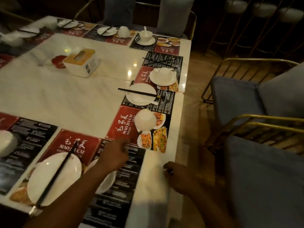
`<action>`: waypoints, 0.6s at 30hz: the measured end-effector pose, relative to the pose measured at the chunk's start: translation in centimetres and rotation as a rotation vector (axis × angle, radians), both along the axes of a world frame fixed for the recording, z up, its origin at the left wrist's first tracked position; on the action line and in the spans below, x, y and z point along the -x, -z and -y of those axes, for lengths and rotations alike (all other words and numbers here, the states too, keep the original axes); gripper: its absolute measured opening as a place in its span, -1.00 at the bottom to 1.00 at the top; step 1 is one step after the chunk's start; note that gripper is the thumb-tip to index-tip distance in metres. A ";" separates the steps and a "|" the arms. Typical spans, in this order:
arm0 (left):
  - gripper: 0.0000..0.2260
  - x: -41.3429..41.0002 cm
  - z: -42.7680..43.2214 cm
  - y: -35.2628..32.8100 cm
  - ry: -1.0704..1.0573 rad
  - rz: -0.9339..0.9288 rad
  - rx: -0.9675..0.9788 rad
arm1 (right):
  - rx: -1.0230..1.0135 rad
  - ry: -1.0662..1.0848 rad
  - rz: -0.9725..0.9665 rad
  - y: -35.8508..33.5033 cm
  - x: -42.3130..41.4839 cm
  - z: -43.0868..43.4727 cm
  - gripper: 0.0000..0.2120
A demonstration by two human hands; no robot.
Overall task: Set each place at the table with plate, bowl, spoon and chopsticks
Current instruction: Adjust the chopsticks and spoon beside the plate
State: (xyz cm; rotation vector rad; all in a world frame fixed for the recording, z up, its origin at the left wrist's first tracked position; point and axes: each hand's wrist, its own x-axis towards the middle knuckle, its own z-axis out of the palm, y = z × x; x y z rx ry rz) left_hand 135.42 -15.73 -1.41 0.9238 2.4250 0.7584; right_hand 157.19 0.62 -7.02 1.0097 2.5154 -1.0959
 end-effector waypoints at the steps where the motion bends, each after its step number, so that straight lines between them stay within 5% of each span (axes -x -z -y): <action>1: -0.74 -1.5 -0.7 0.1 -0.057 -0.010 -0.002 | -0.012 -0.037 -0.010 0.0 -1.0 -1.3 -0.75; 12: -0.64 -9.8 -2.9 -1.5 -0.326 0.112 0.018 | -0.136 -0.279 -0.069 -1.3 -3.8 -10.2 -0.93; 18: -0.62 -8.7 -3.8 0.0 -0.383 0.080 0.007 | -0.170 -0.460 -0.029 -5.6 3.3 -12.0 -0.78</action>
